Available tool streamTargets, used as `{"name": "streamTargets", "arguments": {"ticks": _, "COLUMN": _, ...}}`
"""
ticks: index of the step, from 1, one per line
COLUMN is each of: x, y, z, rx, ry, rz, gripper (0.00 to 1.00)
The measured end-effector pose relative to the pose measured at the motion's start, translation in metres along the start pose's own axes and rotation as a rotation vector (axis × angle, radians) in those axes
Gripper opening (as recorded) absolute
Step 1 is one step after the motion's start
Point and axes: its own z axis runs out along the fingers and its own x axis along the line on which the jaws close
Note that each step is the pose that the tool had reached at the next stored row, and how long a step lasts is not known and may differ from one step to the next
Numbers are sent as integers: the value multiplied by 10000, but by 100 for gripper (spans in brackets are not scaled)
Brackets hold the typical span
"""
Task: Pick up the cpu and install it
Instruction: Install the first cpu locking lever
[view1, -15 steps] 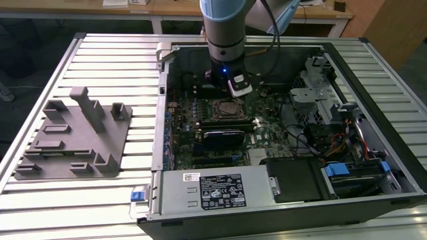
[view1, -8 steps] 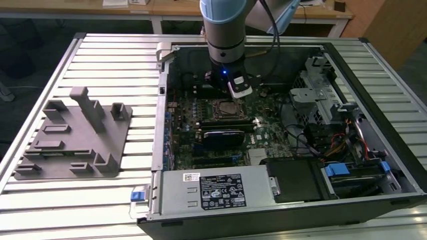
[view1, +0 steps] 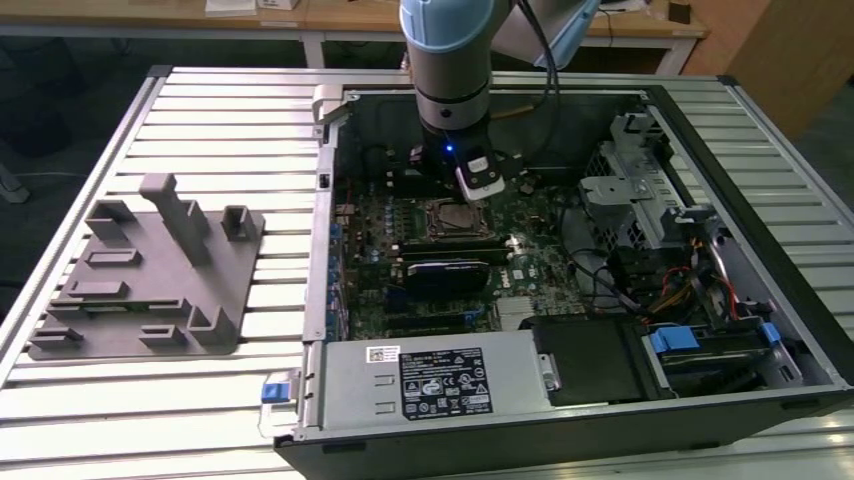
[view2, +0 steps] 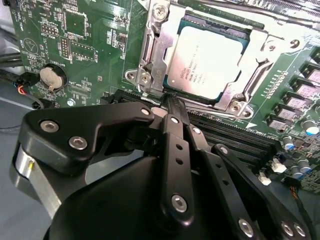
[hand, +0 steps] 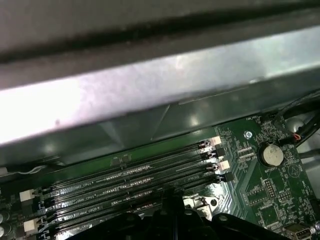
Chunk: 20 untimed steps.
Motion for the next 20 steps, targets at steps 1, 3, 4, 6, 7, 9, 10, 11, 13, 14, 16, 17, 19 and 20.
{"name": "streamTargets", "arguments": {"ticks": 1, "x": 0, "y": 0, "z": 0, "rx": 1, "ry": 0, "rz": 0, "gripper": 11}}
{"name": "streamTargets", "arguments": {"ticks": 3, "x": -1, "y": 1, "z": -9, "rx": 2, "ry": 0, "rz": -1, "gripper": 11}}
{"name": "streamTargets", "arguments": {"ticks": 4, "x": -2, "y": 2, "z": -17, "rx": 5, "ry": -1, "rz": -1, "gripper": 11}}
{"name": "streamTargets", "arguments": {"ticks": 6, "x": -4, "y": 8, "z": -35, "rx": 1, "ry": 0, "rz": -1, "gripper": 11}}
{"name": "streamTargets", "arguments": {"ticks": 7, "x": -5, "y": 10, "z": -45, "rx": 0, "ry": 1, "rz": -1, "gripper": 11}}
{"name": "streamTargets", "arguments": {"ticks": 9, "x": -8, "y": 15, "z": -62, "rx": 0, "ry": 1, "rz": -2, "gripper": 11}}
{"name": "streamTargets", "arguments": {"ticks": 10, "x": -8, "y": 18, "z": -68, "rx": 0, "ry": 1, "rz": -2, "gripper": 11}}
{"name": "streamTargets", "arguments": {"ticks": 11, "x": -8, "y": 21, "z": -69, "rx": -1, "ry": 0, "rz": -2, "gripper": 11}}
{"name": "streamTargets", "arguments": {"ticks": 13, "x": -3, "y": 35, "z": -68, "rx": 2, "ry": 1, "rz": -2, "gripper": 11}}
{"name": "streamTargets", "arguments": {"ticks": 14, "x": 0, "y": 47, "z": -65, "rx": 2, "ry": 0, "rz": -1, "gripper": 11}}
{"name": "streamTargets", "arguments": {"ticks": 16, "x": 8, "y": 75, "z": -59, "rx": 0, "ry": 1, "rz": -1, "gripper": 11}}
{"name": "streamTargets", "arguments": {"ticks": 17, "x": 13, "y": 91, "z": -56, "rx": 0, "ry": 0, "rz": -1, "gripper": 11}}
{"name": "streamTargets", "arguments": {"ticks": 19, "x": 19, "y": 111, "z": -52, "rx": 1, "ry": 0, "rz": 0, "gripper": 11}}
{"name": "streamTargets", "arguments": {"ticks": 20, "x": 19, "y": 112, "z": -52, "rx": 2, "ry": 1, "rz": -1, "gripper": 11}}
